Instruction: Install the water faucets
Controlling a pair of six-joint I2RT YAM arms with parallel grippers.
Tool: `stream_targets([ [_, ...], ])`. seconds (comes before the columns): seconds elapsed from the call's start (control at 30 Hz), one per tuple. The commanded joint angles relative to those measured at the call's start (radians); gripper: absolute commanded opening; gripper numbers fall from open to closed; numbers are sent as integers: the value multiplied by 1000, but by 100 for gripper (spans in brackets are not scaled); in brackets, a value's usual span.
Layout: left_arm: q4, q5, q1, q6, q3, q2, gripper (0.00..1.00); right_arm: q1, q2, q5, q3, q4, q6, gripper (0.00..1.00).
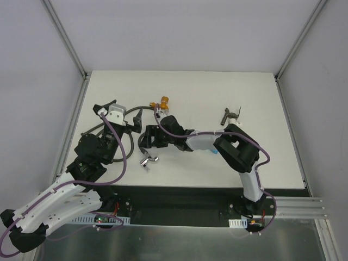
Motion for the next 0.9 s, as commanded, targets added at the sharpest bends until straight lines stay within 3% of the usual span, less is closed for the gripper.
stream_targets([
  [0.0, 54, -29, 20, 13, -4, -4, 99, -40, -56, 39, 4, 23, -19, 88],
  [0.03, 56, -32, 23, 13, -4, -3, 99, -47, -84, 53, -2, 7, -28, 93],
  [0.17, 57, -41, 43, 1, -2, 0, 99, -92, -170, 85, -34, -52, -78, 99],
  [0.37, 59, -67, 113, -43, 1, 3, 99, -191, -349, 116, -44, -210, -190, 96],
  [0.6, 14, -81, 269, -141, 18, 5, 99, -350, -546, 398, 84, -691, -376, 96],
  [0.73, -3, -101, 352, -191, 27, -3, 99, -435, -726, 615, 61, -813, -459, 96],
  [0.87, 34, -154, 371, -136, 16, -36, 99, -494, -943, 855, -7, -875, -520, 96],
])
